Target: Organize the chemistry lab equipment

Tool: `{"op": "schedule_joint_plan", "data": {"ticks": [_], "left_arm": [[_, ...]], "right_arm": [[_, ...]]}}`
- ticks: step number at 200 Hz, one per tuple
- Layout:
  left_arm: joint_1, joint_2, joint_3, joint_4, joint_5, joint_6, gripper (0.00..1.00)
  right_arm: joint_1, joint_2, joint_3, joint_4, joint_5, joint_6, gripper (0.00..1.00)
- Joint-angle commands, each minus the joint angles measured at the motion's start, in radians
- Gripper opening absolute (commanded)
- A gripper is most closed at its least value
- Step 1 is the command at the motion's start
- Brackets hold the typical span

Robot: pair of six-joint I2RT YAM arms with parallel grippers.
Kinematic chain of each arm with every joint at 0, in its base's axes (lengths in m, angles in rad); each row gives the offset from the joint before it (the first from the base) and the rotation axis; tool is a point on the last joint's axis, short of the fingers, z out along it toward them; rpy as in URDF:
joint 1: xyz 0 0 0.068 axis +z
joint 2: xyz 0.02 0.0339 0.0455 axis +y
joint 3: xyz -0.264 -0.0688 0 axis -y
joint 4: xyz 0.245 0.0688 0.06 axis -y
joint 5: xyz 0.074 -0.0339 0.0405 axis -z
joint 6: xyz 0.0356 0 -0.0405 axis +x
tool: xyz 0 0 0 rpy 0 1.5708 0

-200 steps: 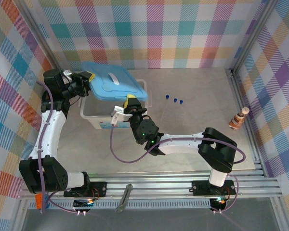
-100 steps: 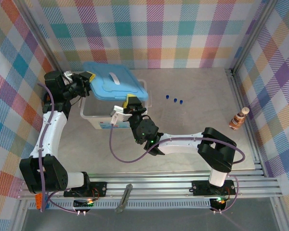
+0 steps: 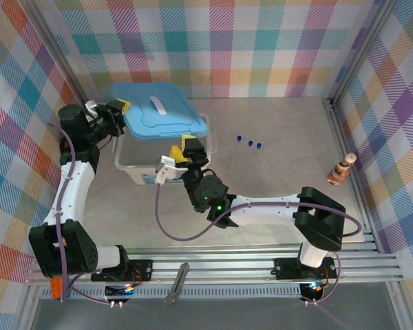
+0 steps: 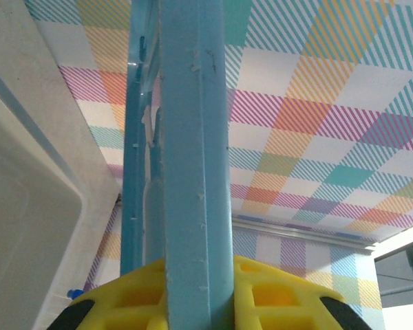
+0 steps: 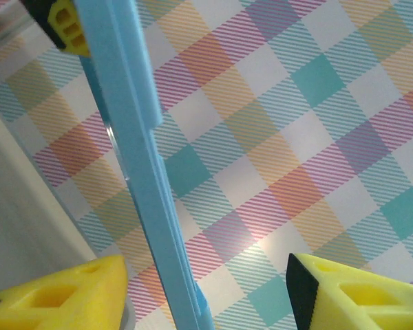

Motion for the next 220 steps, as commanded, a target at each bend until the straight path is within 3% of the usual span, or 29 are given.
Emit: {"op": "schedule_joint_plan", "data": {"ticks": [1, 45, 81, 106, 129, 164, 220], "left_arm": [[0.018, -0.035, -0.001, 0.108, 0.011, -0.024, 0.0], [0.02, -0.04, -0.005, 0.145, -0.007, -0.031, 0.0], [0.021, -0.047, -0.025, 0.178, -0.033, -0.029, 0.0], [0.021, -0.056, -0.04, 0.193, -0.053, -0.019, 0.0], [0.02, -0.065, -0.058, 0.21, -0.068, -0.019, 0.0], [0.021, -0.089, -0.087, 0.231, -0.088, -0.018, 0.0], [0.02, -0.156, -0.17, 0.308, -0.159, -0.001, 0.0]], "right_arm": [[0.024, -0.055, -0.022, -0.021, 0.061, 0.086, 0.64], [0.067, -0.179, -0.048, -0.251, 0.113, 0.325, 0.65], [0.074, -0.359, -0.016, -0.668, 0.099, 0.731, 0.67], [0.067, -0.48, 0.035, -0.963, 0.005, 1.042, 0.71], [0.052, -0.545, 0.064, -1.104, -0.075, 1.257, 0.73], [0.011, -0.605, 0.073, -1.207, -0.222, 1.518, 0.75], [-0.191, -0.63, -0.017, -1.107, -0.668, 2.011, 0.75]]}}
